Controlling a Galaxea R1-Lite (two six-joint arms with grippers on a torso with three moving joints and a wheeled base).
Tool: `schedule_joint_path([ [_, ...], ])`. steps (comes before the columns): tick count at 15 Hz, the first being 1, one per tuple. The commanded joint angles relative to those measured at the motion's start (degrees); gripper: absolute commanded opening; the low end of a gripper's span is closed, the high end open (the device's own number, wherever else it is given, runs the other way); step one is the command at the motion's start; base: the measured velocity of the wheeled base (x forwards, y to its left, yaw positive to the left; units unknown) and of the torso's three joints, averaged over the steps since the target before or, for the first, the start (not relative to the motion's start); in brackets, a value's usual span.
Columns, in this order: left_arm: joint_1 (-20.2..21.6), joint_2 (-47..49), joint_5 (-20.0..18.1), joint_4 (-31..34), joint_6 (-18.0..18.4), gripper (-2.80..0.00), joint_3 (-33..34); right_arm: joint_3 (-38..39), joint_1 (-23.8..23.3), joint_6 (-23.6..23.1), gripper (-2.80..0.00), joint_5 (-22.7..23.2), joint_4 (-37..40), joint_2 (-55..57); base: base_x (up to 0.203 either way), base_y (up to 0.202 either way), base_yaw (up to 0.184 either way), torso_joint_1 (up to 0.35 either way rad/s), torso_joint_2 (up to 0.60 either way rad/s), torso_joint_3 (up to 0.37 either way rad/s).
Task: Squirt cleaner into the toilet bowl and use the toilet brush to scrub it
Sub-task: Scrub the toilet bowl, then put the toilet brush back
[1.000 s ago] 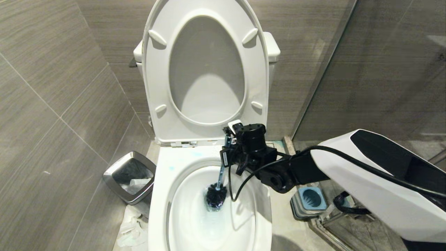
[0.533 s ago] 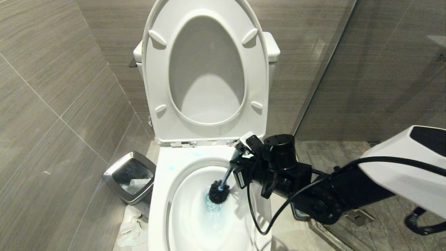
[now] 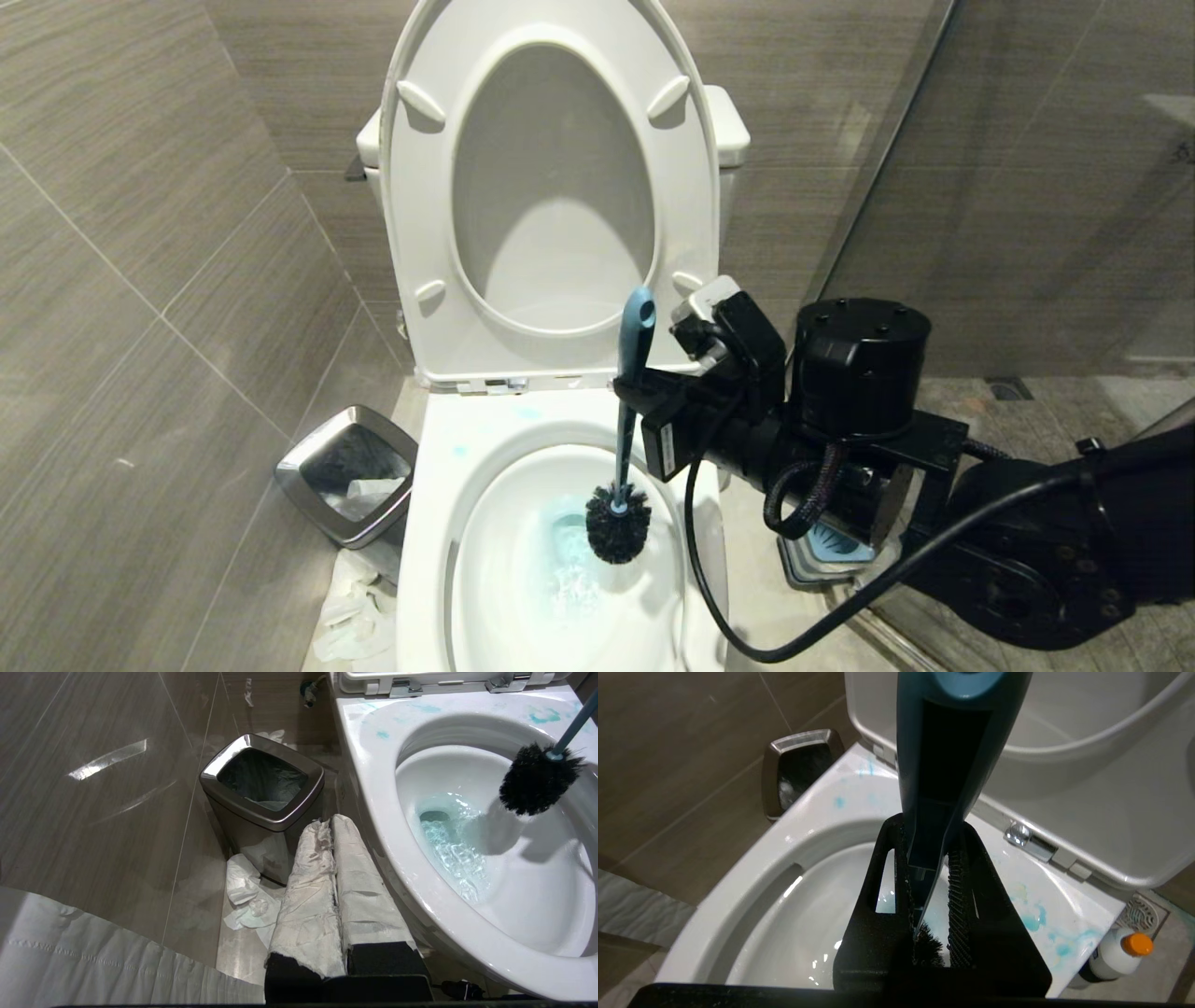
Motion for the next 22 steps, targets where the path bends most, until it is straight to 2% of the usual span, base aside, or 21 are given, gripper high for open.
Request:
schedule_joint_path([
  [1, 0.00, 0.05, 0.00, 0.02, 0.02, -2.80, 0.09, -0.15, 0.35, 0.29, -2.80, -0.06, -0.25, -4.01, 0.000, 0.000, 0.000, 0.000, 0.00, 0.000],
  [4, 0.00, 0.05, 0.00, 0.02, 0.11, -2.80, 0.09, 0.22, 0.36, 0.53, -2.80, -0.16, 0.03, -7.57, 0.000, 0.000, 0.000, 0.000, 0.00, 0.000],
  [7, 0.00, 0.05, 0.00, 0.02, 0.02, -2.80, 0.09, 0.21, 0.36, 3.95, -2.80, -0.38, 3.05, -11.46, 0.000, 0.000, 0.000, 0.000, 0.00, 0.000],
  [9, 0.00, 0.05, 0.00, 0.02, 0.02, -2.80, 0.09, -0.02, 0.31, 4.55, -2.80, -0.66, 4.37, -13.67, 0.000, 0.000, 0.000, 0.000, 0.00, 0.000],
  [12, 0.00, 0.05, 0.00, 0.02, 0.02, -2.80, 0.09, -2.06, -0.06, 4.65, -2.80, -6.93, 4.49, -15.21, 0.000, 0.000, 0.000, 0.000, 0.00, 0.000],
  [14, 0.00, 0.05, 0.00, 0.02, 0.02, -2.80, 0.09, -2.07, -1.50, 4.66, -2.80, -8.00, 5.16, -17.56, 0.000, 0.000, 0.000, 0.000, 0.00, 0.000],
  [16, 0.00, 0.05, 0.00, 0.02, 0.02, -2.80, 0.09, -1.71, -4.53, 4.66, -2.80, -7.99, 7.52, -20.40, 0.000, 0.000, 0.000, 0.000, 0.00, 0.000],
  [19, 0.00, 0.05, 0.00, 0.02, 0.02, -2.80, 0.09, -0.63, -11.46, 4.87, -2.80, -7.10, 9.95, -24.10, 0.000, 0.000, 0.000, 0.000, 0.00, 0.000],
  [22, 0.00, 0.05, 0.00, 0.02, 0.02, -2.80, 0.09, 2.25, -19.34, 4.92, -2.80, -2.89, 11.57, -27.23, 0.000, 0.000, 0.000, 0.000, 0.00, 0.000],
])
